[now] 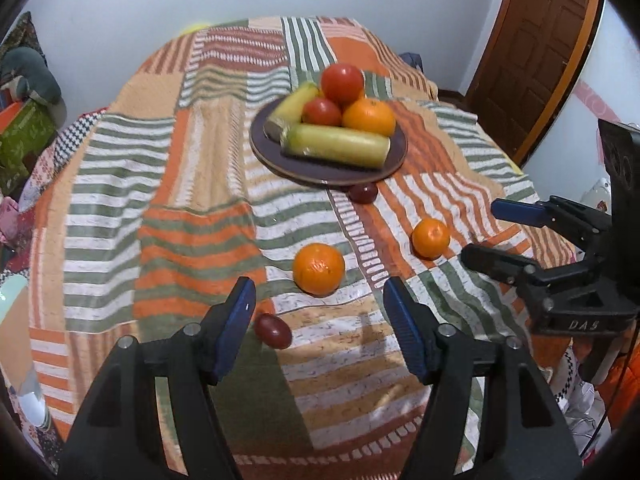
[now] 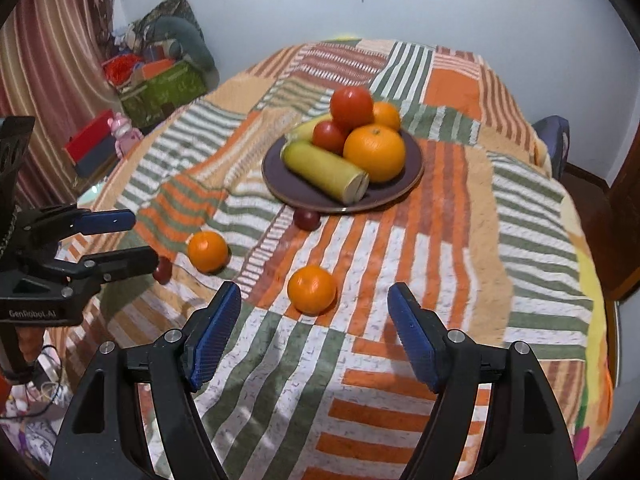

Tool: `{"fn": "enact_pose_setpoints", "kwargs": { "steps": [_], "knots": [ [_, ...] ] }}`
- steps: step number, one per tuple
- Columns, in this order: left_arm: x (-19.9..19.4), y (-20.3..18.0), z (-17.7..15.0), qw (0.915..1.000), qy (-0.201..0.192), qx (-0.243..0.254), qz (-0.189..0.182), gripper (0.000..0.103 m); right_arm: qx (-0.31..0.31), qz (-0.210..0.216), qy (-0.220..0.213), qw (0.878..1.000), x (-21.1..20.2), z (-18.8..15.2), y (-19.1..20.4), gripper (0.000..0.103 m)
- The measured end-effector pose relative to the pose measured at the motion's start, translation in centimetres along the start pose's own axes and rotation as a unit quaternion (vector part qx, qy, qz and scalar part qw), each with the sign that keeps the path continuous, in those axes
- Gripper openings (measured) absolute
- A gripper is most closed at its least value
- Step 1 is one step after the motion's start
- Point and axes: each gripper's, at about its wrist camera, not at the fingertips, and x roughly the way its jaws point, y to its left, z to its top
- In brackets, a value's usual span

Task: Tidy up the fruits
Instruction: 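Close the left tool on a mandarin while the right tool grasps another mandarin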

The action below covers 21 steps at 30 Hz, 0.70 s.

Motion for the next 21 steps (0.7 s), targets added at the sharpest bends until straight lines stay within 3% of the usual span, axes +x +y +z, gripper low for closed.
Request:
{"fn": "enact_pose_setpoints", "kwargs": {
  "steps": [7, 15, 17, 21],
  "knots": [
    [2.9, -0.1, 0.3, 0.9998, 0.018, 0.004, 0.004, 0.063, 0.008, 0.018, 0.036, 0.999, 2.6, -0.5, -0.5, 0.051],
    [4.9, 0.3, 0.9, 0.9996, 0.029, -0.004, 0.001, 0.047, 0.008, 0.027, 0.046, 0.999, 3.9, -0.1, -0.7, 0.039],
    [5.1, 0.2, 0.8, 0.9996, 0.027, -0.003, 0.001, 0.038, 0.006, 0.029, 0.046, 0.999, 4.0, -0.1, -0.7, 0.035],
    [5.1, 0.3, 0.9, 0.9997, 0.024, -0.004, -0.002, 0.038, 0.0, 0.029, 0.043, 0.999, 4.1, 0.1, -0.5, 0.033]
  ]
}}
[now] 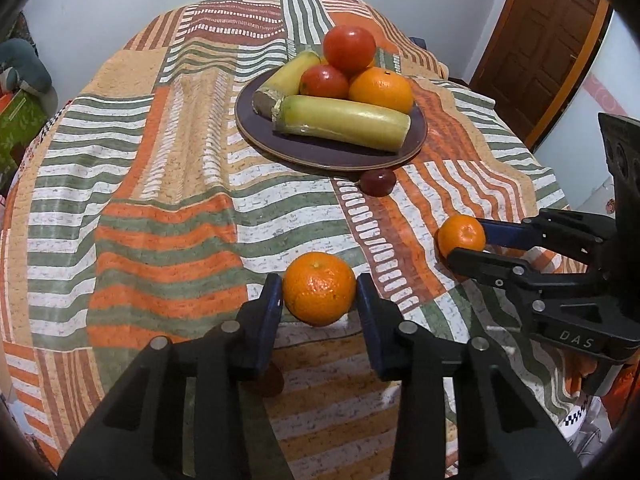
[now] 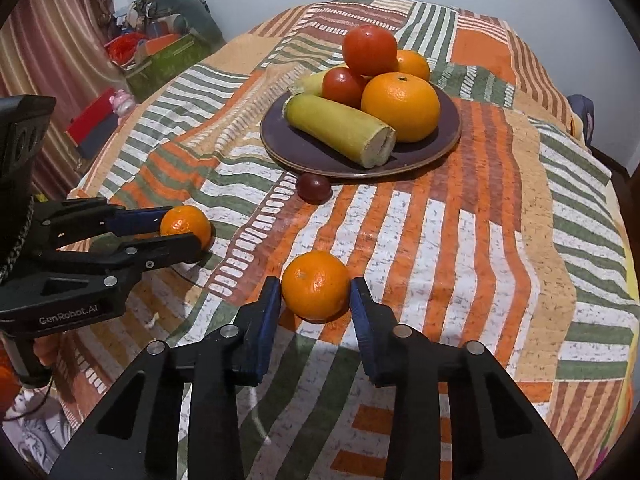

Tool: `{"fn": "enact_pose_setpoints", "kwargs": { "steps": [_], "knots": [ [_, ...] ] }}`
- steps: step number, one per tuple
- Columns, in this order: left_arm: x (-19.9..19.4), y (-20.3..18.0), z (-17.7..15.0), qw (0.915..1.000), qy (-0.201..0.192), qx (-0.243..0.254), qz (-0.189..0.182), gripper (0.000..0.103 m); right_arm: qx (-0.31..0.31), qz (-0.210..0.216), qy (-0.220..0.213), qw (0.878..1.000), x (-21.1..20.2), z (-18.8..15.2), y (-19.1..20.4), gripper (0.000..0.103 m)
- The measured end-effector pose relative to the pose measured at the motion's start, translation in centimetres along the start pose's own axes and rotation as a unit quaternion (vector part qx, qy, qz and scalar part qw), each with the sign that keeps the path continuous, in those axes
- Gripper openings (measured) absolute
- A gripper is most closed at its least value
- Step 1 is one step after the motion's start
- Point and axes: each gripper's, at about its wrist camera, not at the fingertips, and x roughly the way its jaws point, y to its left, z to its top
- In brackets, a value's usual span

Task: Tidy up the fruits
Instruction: 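Close the left tool on a mandarin while the right tool grasps another mandarin, then carry both mandarins to the plate and set them beside the tomatoes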

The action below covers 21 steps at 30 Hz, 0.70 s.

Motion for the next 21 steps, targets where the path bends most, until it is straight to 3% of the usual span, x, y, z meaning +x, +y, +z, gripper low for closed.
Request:
{"fn": "enact_pose_setpoints", "kwargs": {
  "steps": [8, 21],
  "knots": [
    [-1.2, 0.2, 0.8, 0.9999, -0.015, -0.005, -0.002, 0.037, 0.005, 0.0, -0.022, 1.0, -1.3, 0.6, -0.4, 0.032],
    [-1.9, 0.3, 5.3, 0.9987, -0.051, -0.006, -0.003, 0.037, 0.011, -0.008, -0.054, 0.998, -1.7, 3.6, -1.7, 0.032]
  ]
}}
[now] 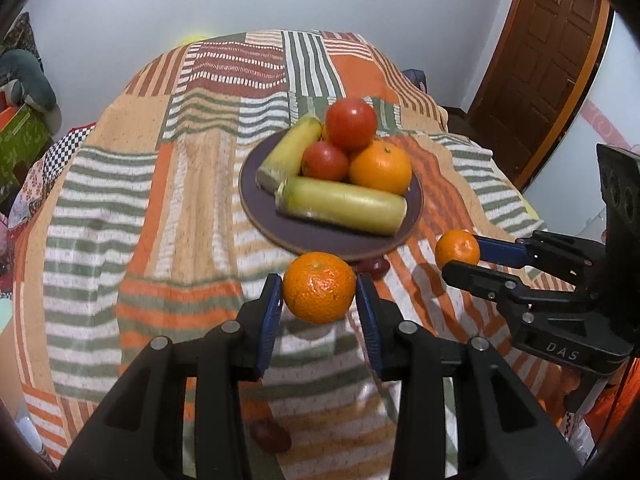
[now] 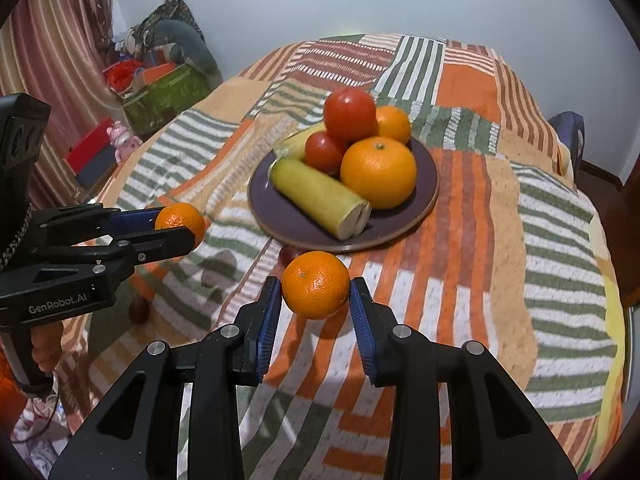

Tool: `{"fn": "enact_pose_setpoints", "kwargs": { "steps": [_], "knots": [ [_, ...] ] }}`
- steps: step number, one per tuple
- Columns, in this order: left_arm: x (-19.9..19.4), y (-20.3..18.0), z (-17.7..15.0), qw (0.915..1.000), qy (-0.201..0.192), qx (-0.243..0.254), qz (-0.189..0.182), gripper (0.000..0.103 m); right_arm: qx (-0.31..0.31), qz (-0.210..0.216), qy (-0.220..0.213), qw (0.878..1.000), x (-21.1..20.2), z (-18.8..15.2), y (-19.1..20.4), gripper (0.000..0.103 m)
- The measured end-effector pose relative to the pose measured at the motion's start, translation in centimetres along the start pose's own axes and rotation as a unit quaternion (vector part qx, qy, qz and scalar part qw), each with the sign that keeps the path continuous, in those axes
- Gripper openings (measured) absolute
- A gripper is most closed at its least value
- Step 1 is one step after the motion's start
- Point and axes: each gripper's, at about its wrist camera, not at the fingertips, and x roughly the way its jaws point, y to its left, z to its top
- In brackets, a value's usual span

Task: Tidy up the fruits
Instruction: 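Carry both mandarins to the plate and set them beside the tomatoes, then open both tools and pull back toward the dark dates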

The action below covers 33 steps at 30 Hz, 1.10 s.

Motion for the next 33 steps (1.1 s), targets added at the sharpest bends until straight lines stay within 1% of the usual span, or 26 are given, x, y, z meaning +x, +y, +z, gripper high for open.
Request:
{"fn": "enact_pose_setpoints", "kwargs": {
  "steps": [8, 13, 19, 24, 29, 33],
  "knots": [
    [1.7, 0.1, 3.1, 0.9999, -0.007, 0.011, 0.004, 0.038, -0.009, -0.001, -0.018, 1.0, 1.0, 2.8, -0.3, 0.032],
    [2.7, 0.6, 4.2, 0.9999, -0.008, 0.014, 0.004, 0.038, -0.02, -0.001, -0.029, 0.999, 1.7, 4.6, -0.2, 0.032],
    [5.2, 1.4, 4.6, 0.9998, 0.012, 0.013, 0.001, 0.038, -0.034, 0.001, -0.03, 0.999, 3.7, 6.5, 0.1, 0.032],
    [7.2, 2.2, 4.6, 0.9995, 0.03, 0.001, -0.003, 0.037, -0.043, -0.003, -0.015, 0.999, 5.5, 6.8, -0.1, 0.032],
    [7.9, 2.6, 4.8, 0.9993, 0.034, -0.012, -0.008, 0.038, -0.044, 0.002, -0.022, 0.999, 5.4, 6.6, -0.2, 0.034],
    [7.9, 2.7, 4.8, 0.999, 0.037, -0.021, -0.012, 0.038, -0.034, 0.012, -0.014, 0.999, 5.3, 6.9, -0.4, 0.036]
  ]
}}
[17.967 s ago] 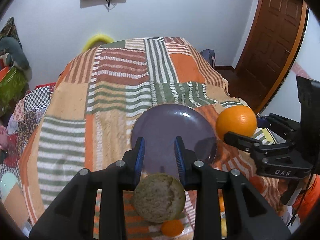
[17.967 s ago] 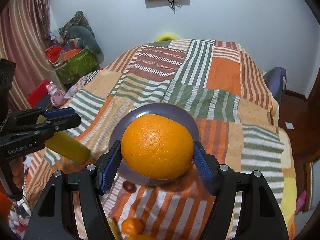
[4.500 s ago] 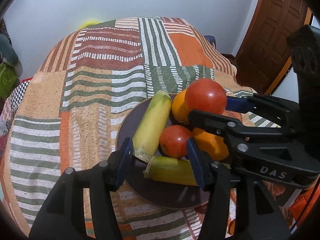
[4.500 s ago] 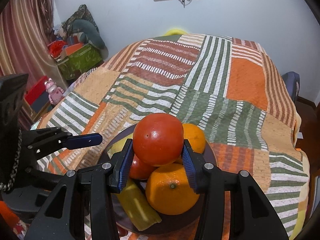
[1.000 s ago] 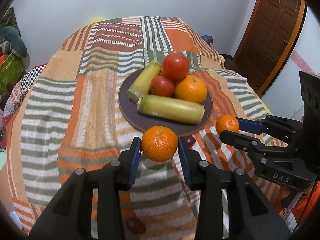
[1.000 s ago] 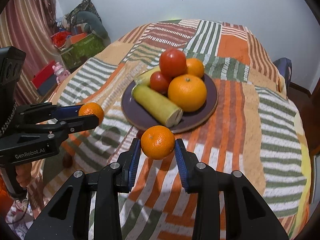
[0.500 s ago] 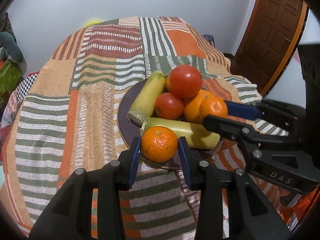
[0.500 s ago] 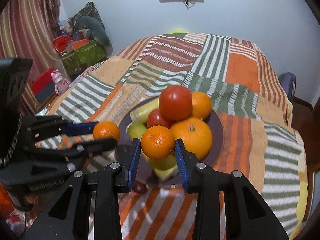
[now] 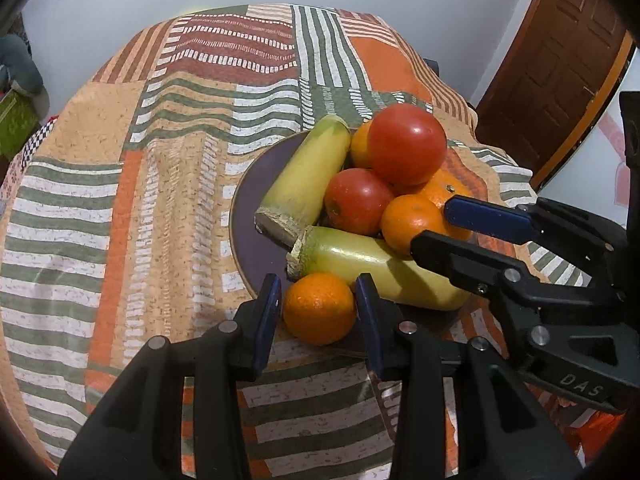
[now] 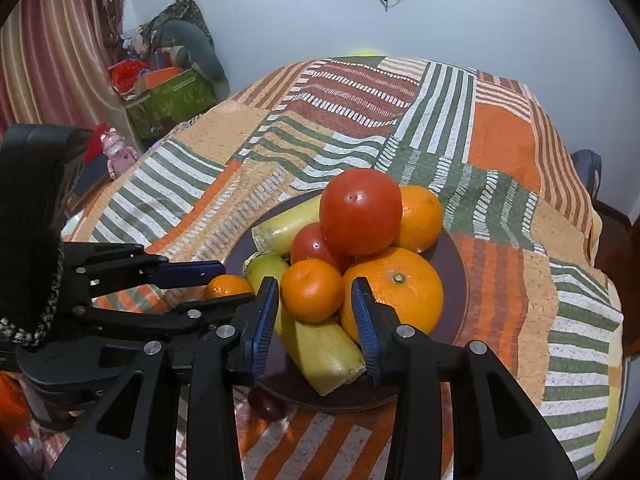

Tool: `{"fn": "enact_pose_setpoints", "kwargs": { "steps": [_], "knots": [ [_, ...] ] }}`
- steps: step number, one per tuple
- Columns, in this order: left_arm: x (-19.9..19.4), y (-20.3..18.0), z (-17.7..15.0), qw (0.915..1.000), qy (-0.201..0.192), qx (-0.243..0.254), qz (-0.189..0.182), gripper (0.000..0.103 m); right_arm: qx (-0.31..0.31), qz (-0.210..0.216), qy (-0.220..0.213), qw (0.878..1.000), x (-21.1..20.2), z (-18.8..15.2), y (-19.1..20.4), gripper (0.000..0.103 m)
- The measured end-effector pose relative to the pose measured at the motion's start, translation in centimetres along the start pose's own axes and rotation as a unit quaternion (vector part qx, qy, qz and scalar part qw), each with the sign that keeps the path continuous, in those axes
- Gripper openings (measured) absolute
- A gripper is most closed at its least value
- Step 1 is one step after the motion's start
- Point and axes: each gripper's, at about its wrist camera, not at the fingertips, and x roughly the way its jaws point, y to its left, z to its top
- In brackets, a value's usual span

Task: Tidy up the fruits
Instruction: 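Open both tools and pull back toward the dark dates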

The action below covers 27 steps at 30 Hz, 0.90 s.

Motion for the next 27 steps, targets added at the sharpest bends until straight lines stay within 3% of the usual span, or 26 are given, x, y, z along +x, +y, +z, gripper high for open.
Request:
{"fn": "enact_pose_setpoints", "kwargs": {
  "steps": [4, 15, 20, 27],
  "knots": [
    [-1.0, 0.1, 0.0, 1.0, -0.007, 0.001, 0.006, 0.039, 0.002, -0.005, -0.002, 1.0, -0.4, -0.1, 0.1, 0.042],
    [-7.3, 0.3, -1.3, 0.9986, -0.047, 0.005, 0.025, 0.04, 0.001, -0.009, -0.015, 1.0, -4.0, -1.1, 1.3, 0.042],
    [-10.1, 0.7, -3.5, 0.9977, -0.056, 0.004, 0.037, 0.045, 0.011, -0.009, -0.016, 1.0, -6.0, -2.3, 2.0, 0.042],
    [-11.3, 1.2, -7.7, 0.999, -0.03, -0.009, 0.033, 0.045, 0.026, -0.014, -0.002, 1.0, -7.4, -4.4, 2.6, 0.042]
  ]
}}
